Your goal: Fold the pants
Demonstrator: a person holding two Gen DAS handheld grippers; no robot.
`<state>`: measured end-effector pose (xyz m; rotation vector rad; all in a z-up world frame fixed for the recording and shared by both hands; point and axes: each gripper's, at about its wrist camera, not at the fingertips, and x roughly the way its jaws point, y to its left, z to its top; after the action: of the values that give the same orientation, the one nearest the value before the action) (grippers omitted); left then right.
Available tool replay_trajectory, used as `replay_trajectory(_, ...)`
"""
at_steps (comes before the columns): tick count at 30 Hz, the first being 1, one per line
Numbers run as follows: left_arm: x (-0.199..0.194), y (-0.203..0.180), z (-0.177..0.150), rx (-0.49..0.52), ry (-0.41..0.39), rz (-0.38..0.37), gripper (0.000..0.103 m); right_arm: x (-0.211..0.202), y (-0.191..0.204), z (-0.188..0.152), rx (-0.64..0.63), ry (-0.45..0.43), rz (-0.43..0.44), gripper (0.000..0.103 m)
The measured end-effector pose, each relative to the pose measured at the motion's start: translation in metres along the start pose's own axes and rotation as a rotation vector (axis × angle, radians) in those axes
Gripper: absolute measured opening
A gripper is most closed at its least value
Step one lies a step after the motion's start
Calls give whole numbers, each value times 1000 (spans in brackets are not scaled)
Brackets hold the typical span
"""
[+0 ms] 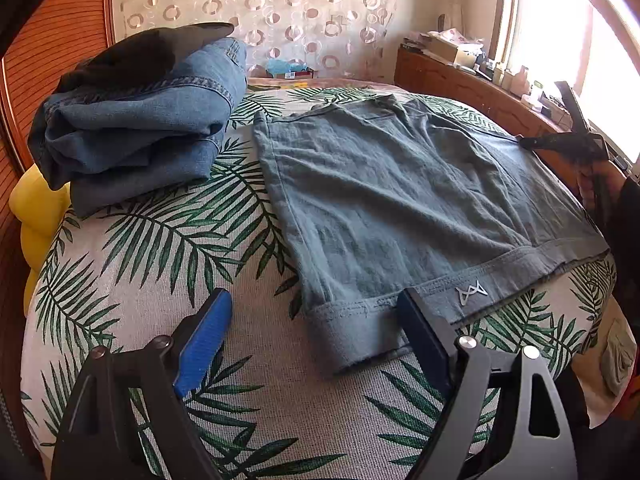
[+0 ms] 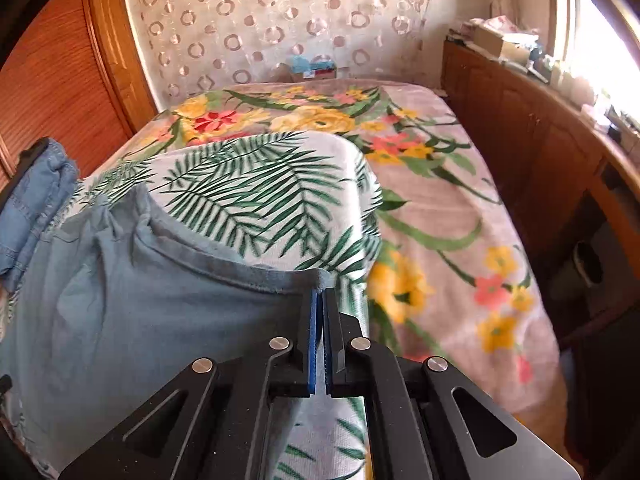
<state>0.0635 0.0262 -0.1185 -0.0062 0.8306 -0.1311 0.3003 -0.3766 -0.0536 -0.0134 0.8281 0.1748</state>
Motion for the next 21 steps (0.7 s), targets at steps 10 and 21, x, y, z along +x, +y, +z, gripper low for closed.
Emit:
replay_trajectory(10, -1, 1, -1, -2, 11, 3, 86, -26, 23, -14, -40, -51, -6, 8)
replay_trajectory(21, -20, 7, -4, -43, -17, -22, 77, -92, 83, -97, -121, -124, 107, 35)
